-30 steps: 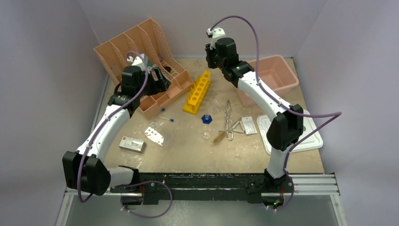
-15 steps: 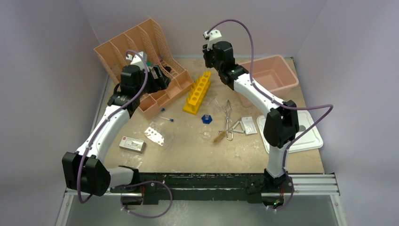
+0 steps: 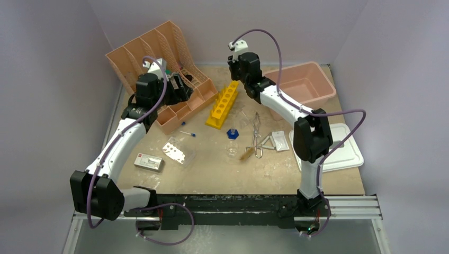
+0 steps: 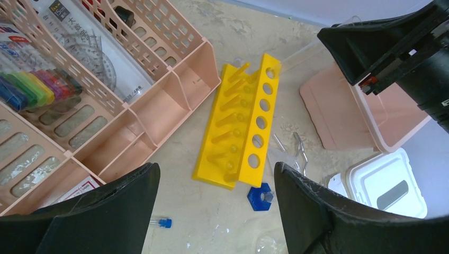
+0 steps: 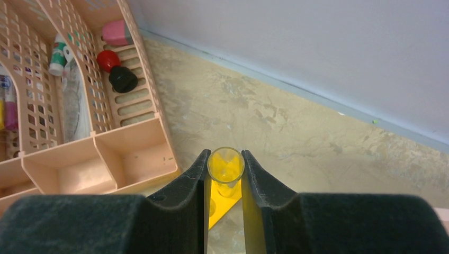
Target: Organize the chemistry lab equipment
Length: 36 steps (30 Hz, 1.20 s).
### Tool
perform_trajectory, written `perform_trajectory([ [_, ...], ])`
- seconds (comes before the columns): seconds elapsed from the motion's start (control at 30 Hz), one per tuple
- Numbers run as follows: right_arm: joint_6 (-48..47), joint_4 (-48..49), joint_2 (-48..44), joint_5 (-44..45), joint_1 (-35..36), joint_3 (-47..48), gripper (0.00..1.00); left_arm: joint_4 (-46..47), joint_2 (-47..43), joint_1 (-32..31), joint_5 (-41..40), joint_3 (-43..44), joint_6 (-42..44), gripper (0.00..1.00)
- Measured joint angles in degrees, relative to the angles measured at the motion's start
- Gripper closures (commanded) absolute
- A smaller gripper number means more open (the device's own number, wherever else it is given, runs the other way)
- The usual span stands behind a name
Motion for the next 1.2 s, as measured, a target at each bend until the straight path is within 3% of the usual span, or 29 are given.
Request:
perform_trajectory([
  [0.5, 0.09, 9.4, 3.48, -0.15, -0.11, -7.28, 0.83, 2.34, -3.5, 0.0, 2.27, -7.32, -2.16, 0.22],
  [0.83, 1.22, 10.75, 3.67, 0.0, -0.11, -7.61, 0.75, 4.26, -5.62, 0.0, 2.03, -10.78, -3.04, 0.22],
  [1.2, 3.78, 8.22, 4.28, 1.99, -0.15, -6.54, 0.74, 4.9, -7.41, 0.0, 1.99, -12.02, -3.02, 0.22],
])
